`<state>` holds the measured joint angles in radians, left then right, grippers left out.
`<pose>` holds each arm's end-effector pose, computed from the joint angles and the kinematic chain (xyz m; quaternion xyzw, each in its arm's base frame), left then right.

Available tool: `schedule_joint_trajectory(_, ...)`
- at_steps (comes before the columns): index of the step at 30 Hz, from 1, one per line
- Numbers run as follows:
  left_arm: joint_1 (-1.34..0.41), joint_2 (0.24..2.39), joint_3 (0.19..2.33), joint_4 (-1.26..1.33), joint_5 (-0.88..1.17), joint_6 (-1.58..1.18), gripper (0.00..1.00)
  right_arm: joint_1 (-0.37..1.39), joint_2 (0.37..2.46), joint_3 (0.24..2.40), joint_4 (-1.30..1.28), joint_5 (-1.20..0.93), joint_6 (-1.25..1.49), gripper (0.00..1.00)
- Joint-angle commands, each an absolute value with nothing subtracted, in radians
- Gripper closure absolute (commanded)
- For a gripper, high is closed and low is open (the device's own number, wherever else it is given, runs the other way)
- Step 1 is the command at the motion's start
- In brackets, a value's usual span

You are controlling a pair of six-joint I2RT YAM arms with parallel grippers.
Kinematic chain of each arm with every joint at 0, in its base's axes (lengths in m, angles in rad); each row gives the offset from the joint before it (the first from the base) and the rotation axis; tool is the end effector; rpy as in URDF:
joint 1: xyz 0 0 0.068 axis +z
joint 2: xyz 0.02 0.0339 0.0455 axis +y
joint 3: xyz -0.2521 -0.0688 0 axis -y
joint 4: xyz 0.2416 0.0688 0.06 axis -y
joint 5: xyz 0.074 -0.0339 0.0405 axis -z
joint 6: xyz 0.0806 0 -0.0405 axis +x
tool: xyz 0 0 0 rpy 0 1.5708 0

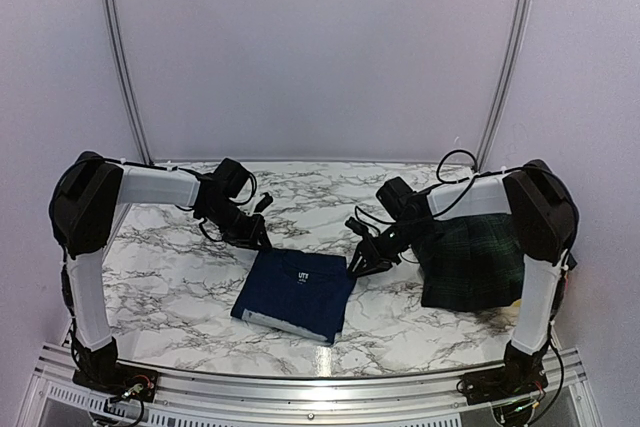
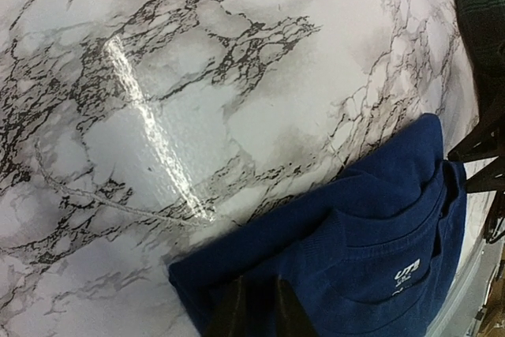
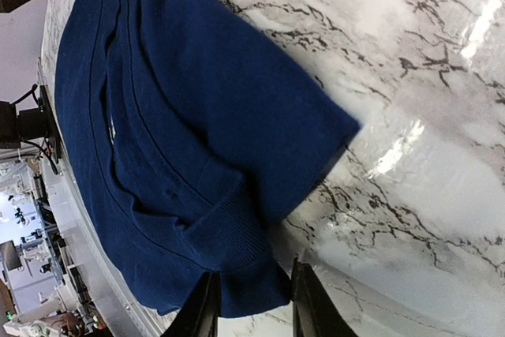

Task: Fold and stack the mixed laundry pile
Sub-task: Adjust the square-folded T-shirt at the center of the board.

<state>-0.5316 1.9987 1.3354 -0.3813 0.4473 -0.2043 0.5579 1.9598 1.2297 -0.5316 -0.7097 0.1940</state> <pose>0.3492 -0.2458 0.1146 0.2103 0.9196 -0.2910 0.1596 0.2918 0.2440 0.1016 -0.2203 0.9016 0.3723 0.0082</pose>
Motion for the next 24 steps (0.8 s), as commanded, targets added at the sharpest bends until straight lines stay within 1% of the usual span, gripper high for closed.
schedule_joint_trajectory(1, -0.538, 2.016, 1.359, -0.414, 0.474, -0.187, 0.90, 0.555, 1.978, 1.278, -0.532, -0.730, 0.180, 0.76)
schedule_joint_trajectory(4, -0.538, 2.017, 1.360, -0.415, 0.475, -0.186, 0.94, 0.555, 1.974, 1.281, -0.531, -0.735, 0.181, 0.83)
schedule_joint_trajectory(6, -0.538, 2.013, 1.360, -0.417, 0.476, -0.189, 0.99, 0.557, 1.970, 1.282, -0.532, -0.736, 0.182, 0.90)
schedule_joint_trajectory(9, -0.538, 1.994, 1.354, -0.416, 0.473, -0.189, 1.00, 0.556, 1.961, 1.283, -0.531, -0.739, 0.184, 0.99)
schedule_joint_trajectory(10, -0.538, 1.984, 1.348, -0.416, 0.472, -0.189, 1.00, 0.557, 1.957, 1.284, -0.532, -0.739, 0.185, 1.00)
schedule_joint_trajectory(24, -0.524, 1.760, 1.237, -0.411, 0.397, -0.213, 1.00, 0.610, 1.898, 1.374, -0.605, -0.668, 0.163, 1.00)
